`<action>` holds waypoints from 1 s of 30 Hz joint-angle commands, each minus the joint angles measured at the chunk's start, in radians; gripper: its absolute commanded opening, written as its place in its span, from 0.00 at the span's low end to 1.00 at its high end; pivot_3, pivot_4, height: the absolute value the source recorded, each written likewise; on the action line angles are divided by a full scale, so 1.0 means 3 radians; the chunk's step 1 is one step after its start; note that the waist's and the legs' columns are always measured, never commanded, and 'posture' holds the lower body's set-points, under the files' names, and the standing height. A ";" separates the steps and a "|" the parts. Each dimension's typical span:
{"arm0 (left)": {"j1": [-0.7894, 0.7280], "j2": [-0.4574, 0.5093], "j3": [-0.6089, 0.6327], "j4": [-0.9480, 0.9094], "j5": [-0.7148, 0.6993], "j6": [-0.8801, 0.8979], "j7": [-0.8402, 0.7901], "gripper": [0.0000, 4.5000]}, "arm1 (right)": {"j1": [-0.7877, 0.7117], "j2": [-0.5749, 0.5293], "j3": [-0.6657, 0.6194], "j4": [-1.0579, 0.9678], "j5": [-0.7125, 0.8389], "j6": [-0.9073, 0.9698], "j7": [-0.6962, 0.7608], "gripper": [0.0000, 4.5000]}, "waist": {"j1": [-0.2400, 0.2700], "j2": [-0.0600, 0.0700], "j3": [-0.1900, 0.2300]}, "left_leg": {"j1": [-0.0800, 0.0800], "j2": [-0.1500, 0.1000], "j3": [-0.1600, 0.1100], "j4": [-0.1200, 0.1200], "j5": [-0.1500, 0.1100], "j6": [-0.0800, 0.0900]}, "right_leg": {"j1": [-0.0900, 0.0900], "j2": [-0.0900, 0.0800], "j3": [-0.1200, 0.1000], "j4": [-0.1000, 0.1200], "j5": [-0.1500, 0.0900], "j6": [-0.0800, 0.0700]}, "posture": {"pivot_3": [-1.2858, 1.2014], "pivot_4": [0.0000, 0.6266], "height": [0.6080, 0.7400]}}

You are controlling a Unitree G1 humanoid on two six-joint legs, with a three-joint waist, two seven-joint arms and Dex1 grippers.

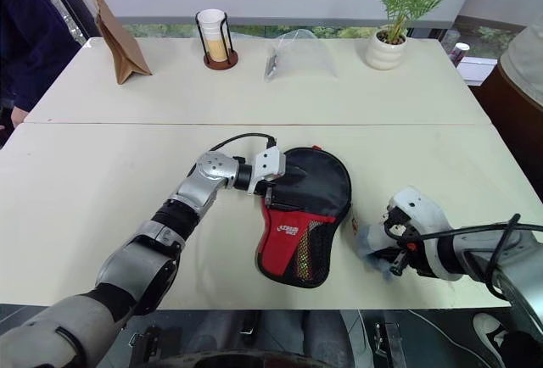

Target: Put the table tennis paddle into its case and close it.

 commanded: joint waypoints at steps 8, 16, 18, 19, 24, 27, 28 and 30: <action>0.0068 0.0040 -0.0177 0.0223 0.0207 0.0050 0.0097 0.98 | 0.0710 -0.0493 -0.0239 -0.0216 -0.0178 -0.0801 0.0511 0.05 | 0.0006 0.0006 -0.0009 | 0.0002 0.0000 0.0000 0.0000 -0.0004 0.0002 | 0.0011 -0.0002 -0.0002 -0.0015 -0.0002 0.0008 | 0.52 0.24 0.95; 0.0058 0.0037 -0.0188 0.0252 0.0210 0.0049 0.0148 0.98 | 0.1009 -0.0552 -0.0296 -0.0328 -0.0306 -0.1272 0.0758 0.05 | 0.0010 0.0004 -0.0011 | 0.0004 0.0000 -0.0001 0.0000 -0.0008 -0.0003 | 0.0016 -0.0004 -0.0003 -0.0019 -0.0005 0.0014 | 0.52 0.24 0.95; 0.0057 0.0035 -0.0188 0.0250 0.0209 0.0053 0.0154 0.98 | 0.1015 -0.0547 -0.0256 -0.0358 -0.0334 -0.1366 0.0771 0.05 | 0.0010 0.0004 -0.0011 | 0.0004 0.0000 -0.0001 0.0000 -0.0008 -0.0003 | 0.0016 -0.0004 -0.0003 -0.0019 -0.0005 0.0013 | 0.52 0.24 0.95; 0.0056 0.0034 -0.0188 0.0248 0.0209 0.0055 0.0155 0.98 | 0.1008 -0.0559 -0.0196 -0.0374 -0.0374 -0.1440 0.0765 0.05 | 0.0010 0.0004 -0.0011 | 0.0004 0.0000 -0.0001 0.0000 -0.0008 -0.0003 | 0.0016 -0.0004 -0.0003 -0.0019 -0.0005 0.0013 | 0.52 0.24 0.95; 0.0063 0.0043 -0.0191 0.0228 0.0209 0.0068 0.0149 0.98 | 0.1027 -0.0625 -0.0038 -0.0385 -0.0574 -0.1772 0.0824 0.05 | 0.0010 0.0004 -0.0011 | 0.0004 0.0000 -0.0001 0.0000 -0.0009 -0.0004 | 0.0016 -0.0005 -0.0003 -0.0019 -0.0005 0.0013 | 0.52 0.24 0.95; 0.0071 0.0053 -0.0195 0.0221 0.0213 0.0070 0.0144 0.98 | 0.1080 -0.0660 -0.0007 -0.0382 -0.0649 -0.1825 0.0858 0.05 | 0.0010 0.0003 -0.0011 | 0.0004 0.0000 -0.0001 0.0000 -0.0009 -0.0005 | 0.0016 -0.0006 -0.0003 -0.0019 -0.0005 0.0013 | 0.52 0.24 0.95; 0.0079 0.0056 -0.0201 0.0217 0.0217 0.0070 0.0142 0.98 | 0.1112 -0.0658 0.0016 -0.0397 -0.0664 -0.1834 0.0858 0.05 | 0.0011 0.0003 -0.0011 | 0.0003 0.0000 -0.0001 0.0000 -0.0010 -0.0005 | 0.0016 -0.0006 -0.0003 -0.0019 -0.0005 0.0013 | 0.52 0.24 0.95; 0.0098 0.0061 -0.0211 0.0201 0.0223 0.0072 0.0141 0.98 | 0.1183 -0.0643 0.0047 -0.0434 -0.0697 -0.1866 0.0862 0.05 | 0.0012 0.0003 -0.0011 | 0.0003 0.0000 -0.0001 0.0000 -0.0010 -0.0005 | 0.0016 -0.0006 -0.0003 -0.0020 -0.0005 0.0013 | 0.52 0.24 0.95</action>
